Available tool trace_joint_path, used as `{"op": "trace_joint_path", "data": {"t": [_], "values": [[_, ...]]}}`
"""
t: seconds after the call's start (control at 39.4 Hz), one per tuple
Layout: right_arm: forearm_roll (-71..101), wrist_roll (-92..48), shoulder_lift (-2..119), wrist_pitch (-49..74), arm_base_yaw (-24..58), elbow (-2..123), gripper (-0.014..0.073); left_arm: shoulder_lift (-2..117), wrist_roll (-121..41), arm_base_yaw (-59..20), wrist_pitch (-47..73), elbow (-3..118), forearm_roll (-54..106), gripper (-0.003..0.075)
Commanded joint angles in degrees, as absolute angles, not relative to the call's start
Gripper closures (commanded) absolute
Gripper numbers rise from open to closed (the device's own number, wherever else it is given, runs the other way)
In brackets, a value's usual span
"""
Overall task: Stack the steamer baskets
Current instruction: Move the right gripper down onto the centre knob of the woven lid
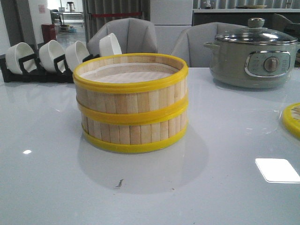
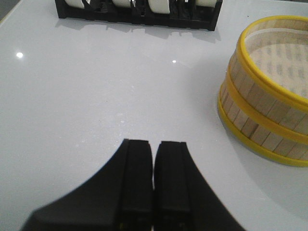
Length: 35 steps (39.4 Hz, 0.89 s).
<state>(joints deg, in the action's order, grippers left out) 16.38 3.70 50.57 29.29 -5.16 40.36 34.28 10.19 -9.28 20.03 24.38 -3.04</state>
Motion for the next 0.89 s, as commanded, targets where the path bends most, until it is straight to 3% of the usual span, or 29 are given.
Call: {"op": "trace_joint_path", "data": {"t": [0.0,0.3,0.53,0.86], "values": [[17.69,3.44,50.14,25.63,-5.19,41.91,0.0386,34.28,10.55,-9.23,14.95,25.98,-2.54,0.0636],[10.13,-2.39,57.35,26.16,-7.24,41.47,0.0373,34.28,10.55,-9.23,14.95,25.98,-2.54,0.0636],[8.59,-2.39,65.24,23.76,-14.61,41.47,0.0209,34.28,10.55,-9.23,14.95,25.98,-2.54,0.0636],[7.57,-2.39,77.52,21.34,-16.45,49.34,0.0205,34.28,10.55,-9.23,14.95,25.98,-2.54,0.0636]]}}
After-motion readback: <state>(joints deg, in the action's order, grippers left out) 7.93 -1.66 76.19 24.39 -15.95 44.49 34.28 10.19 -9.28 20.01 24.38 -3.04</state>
